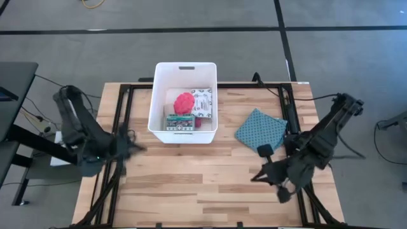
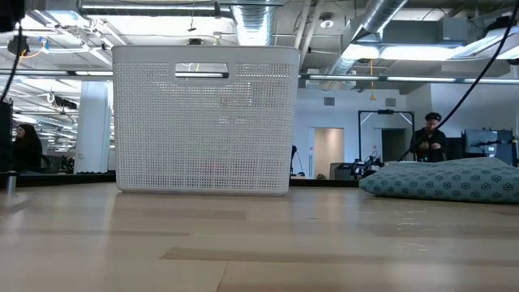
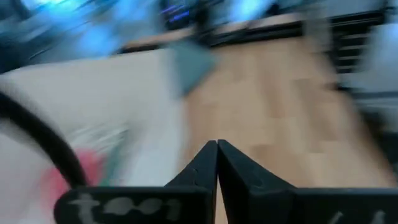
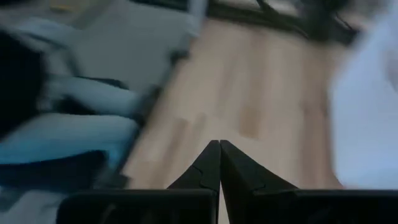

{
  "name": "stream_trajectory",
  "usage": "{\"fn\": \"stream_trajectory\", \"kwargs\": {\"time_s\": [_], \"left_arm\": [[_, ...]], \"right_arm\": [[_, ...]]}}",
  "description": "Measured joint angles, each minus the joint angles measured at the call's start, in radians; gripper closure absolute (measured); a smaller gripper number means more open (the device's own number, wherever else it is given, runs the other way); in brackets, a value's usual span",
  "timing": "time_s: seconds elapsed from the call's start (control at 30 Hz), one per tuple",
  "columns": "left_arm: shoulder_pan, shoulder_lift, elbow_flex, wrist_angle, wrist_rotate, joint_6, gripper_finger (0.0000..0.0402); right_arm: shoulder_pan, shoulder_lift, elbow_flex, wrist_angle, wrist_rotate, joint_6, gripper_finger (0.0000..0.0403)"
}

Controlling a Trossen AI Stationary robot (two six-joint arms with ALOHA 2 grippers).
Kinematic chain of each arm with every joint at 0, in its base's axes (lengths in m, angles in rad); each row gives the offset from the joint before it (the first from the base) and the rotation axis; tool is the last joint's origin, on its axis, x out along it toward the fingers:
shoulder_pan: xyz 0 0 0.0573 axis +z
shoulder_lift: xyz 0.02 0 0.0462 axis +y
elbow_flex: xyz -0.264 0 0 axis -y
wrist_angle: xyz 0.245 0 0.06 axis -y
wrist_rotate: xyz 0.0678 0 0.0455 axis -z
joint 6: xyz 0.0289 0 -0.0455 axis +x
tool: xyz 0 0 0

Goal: Pick & place medical supplies in basket/bin
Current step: Return to Home Position

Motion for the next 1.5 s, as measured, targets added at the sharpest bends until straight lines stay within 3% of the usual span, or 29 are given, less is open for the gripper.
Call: {"fn": "stream_trajectory", "kwargs": {"time_s": [0.1, 0.17, 0.27, 0.37, 0.5, 0.7, 0.8, 0.9, 1.03, 1.3, 1.5], "left_arm": [[-0.027, -0.057, -0.205, 0.499, 0.16, 0.361, 0.0401], [-0.021, -0.079, -0.325, 0.814, 0.343, 0.605, 0.0401], [0.017, -0.09, -0.463, 1.101, 0.56, 0.823, 0.0401], [0.092, -0.096, -0.552, 1.191, 0.597, 0.852, 0.0401], [0.291, -0.081, -0.612, 1.295, 0.611, 0.853, 0.0401], [0.613, -0.157, -0.609, 1.285, 0.945, 0.938, 0.0401], [0.744, -0.227, -0.608, 1.277, 1.028, 0.912, 0.0401], [0.814, -0.304, -0.618, 1.215, 1.123, 0.853, 0.0401], [0.813, -0.401, -0.661, 1.17, 1.141, 0.849, 0.0401], [0.749, -0.585, -0.824, 1.205, 1.072, 0.816, 0.0401], [0.7, -0.657, -0.993, 1.345, 0.912, 0.8, 0.0402]], "right_arm": [[-0.002, -0.049, -0.033, 0.118, -0.068, -0.117, 0.0403], [-0.002, -0.088, -0.083, 0.203, -0.062, -0.136, 0.0403], [-0.011, -0.159, -0.179, 0.312, -0.061, -0.137, 0.0403], [-0.032, -0.252, -0.292, 0.41, -0.069, -0.086, 0.0403], [-0.065, -0.38, -0.483, 0.551, -0.069, -0.034, 0.0403], [-0.114, -0.527, -0.661, 0.667, -0.096, -0.153, 0.0403], [-0.154, -0.606, -0.704, 0.676, -0.122, -0.166, 0.0403], [-0.208, -0.68, -0.78, 0.729, -0.228, -0.187, 0.0403], [-0.285, -0.746, -0.921, 0.83, -0.379, -0.22, 0.0403], [-0.39, -0.966, -1.118, 0.846, -0.384, -0.098, 0.0403], [-0.411, -1.114, -1.2, 0.842, -0.384, -0.123, 0.0403]]}}
